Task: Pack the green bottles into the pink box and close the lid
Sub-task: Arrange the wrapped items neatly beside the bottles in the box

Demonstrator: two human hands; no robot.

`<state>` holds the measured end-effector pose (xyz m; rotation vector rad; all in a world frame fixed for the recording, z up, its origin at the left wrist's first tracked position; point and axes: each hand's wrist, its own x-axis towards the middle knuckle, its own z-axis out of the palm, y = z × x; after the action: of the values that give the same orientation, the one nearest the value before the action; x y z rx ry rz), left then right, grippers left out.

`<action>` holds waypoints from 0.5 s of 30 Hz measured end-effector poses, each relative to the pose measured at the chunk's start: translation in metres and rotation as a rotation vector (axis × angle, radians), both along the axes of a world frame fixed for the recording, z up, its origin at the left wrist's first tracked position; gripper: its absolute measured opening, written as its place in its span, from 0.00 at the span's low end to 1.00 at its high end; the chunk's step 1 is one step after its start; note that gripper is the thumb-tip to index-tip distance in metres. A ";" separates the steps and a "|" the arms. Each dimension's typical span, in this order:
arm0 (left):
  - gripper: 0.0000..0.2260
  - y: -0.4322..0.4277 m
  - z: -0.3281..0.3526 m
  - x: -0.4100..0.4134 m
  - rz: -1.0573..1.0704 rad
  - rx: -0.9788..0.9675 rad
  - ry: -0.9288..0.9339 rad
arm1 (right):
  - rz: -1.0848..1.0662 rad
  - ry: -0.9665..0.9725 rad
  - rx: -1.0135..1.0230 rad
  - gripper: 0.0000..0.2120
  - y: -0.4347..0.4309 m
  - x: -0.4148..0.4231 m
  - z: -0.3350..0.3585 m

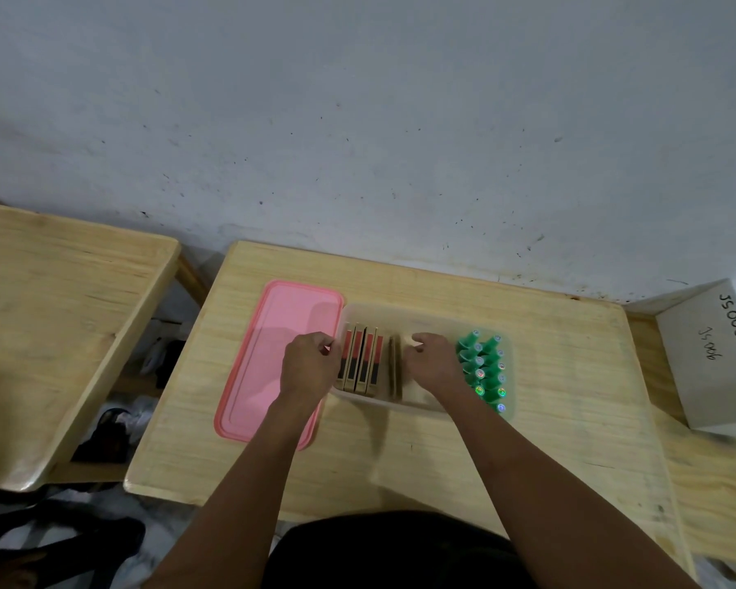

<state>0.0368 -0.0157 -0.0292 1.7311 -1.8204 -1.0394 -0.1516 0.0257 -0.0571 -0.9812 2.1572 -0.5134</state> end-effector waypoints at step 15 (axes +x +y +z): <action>0.08 0.001 0.000 0.000 0.007 0.027 0.007 | 0.058 0.016 0.106 0.10 0.007 0.020 -0.002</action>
<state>0.0364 -0.0149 -0.0292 1.7459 -1.8027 -1.0701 -0.1315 0.0324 -0.0589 -0.9894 2.1400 -0.3613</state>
